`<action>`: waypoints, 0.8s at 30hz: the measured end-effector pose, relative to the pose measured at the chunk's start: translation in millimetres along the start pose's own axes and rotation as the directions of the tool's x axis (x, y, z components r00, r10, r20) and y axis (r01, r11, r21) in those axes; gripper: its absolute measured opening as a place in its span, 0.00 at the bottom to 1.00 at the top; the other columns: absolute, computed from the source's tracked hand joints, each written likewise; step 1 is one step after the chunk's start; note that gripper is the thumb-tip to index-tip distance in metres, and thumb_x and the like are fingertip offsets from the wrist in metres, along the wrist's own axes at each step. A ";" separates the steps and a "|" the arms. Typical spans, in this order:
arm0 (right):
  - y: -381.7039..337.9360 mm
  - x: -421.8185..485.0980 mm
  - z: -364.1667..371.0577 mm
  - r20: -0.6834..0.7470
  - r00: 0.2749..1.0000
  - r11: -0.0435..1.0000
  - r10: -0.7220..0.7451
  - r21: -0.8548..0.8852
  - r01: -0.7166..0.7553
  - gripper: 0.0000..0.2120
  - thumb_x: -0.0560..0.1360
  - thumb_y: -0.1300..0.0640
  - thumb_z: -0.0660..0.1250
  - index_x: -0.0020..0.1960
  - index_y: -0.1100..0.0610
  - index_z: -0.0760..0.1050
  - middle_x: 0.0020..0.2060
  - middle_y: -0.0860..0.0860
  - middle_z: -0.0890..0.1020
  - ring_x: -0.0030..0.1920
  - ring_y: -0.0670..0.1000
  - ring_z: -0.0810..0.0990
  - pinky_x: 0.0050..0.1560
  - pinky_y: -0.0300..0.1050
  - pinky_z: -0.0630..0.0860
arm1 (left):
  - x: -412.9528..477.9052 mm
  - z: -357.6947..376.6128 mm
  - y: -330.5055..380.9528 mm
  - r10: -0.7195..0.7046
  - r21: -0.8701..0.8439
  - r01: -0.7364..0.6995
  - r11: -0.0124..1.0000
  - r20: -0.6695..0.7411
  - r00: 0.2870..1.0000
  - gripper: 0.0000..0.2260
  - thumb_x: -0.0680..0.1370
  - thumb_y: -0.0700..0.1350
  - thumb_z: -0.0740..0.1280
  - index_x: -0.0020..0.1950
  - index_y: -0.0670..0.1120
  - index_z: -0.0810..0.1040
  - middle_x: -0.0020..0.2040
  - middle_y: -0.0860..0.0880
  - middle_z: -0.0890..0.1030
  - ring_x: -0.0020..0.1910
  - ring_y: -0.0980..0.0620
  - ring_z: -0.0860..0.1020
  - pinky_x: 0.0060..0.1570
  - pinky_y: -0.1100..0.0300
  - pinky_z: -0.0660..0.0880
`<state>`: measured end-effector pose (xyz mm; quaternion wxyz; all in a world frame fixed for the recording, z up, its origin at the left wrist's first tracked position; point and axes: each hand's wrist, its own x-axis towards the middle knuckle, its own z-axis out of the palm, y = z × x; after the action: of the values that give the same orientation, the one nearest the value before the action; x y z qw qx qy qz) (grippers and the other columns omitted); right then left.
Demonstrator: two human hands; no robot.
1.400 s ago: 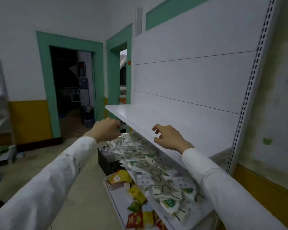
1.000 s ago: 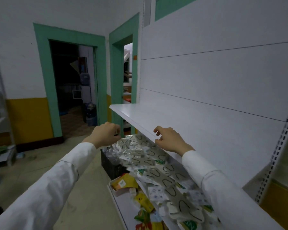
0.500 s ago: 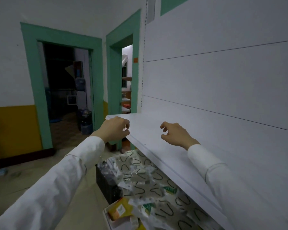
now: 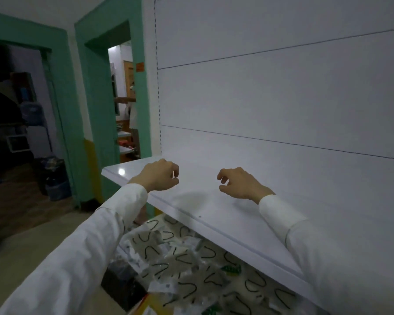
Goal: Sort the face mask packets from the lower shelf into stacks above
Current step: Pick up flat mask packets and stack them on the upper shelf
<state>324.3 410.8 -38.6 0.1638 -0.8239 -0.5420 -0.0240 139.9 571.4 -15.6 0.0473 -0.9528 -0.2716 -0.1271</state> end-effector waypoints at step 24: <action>-114.7 -105.9 34.3 -0.205 0.820 0.835 0.535 -0.018 -0.550 0.24 0.74 0.45 0.66 0.67 0.51 0.67 0.58 0.49 0.78 0.55 0.51 0.77 0.53 0.49 0.75 | -18.9 33.9 -40.0 0.527 -0.310 -0.529 0.790 -0.098 0.844 0.16 0.76 0.53 0.64 0.61 0.49 0.67 0.48 0.49 0.80 0.44 0.48 0.76 0.40 0.58 0.69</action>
<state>172.7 368.4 -66.0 0.1836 -0.9434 -0.2655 -0.0762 110.6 601.1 -52.4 -0.0759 -0.9845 0.0301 -0.1551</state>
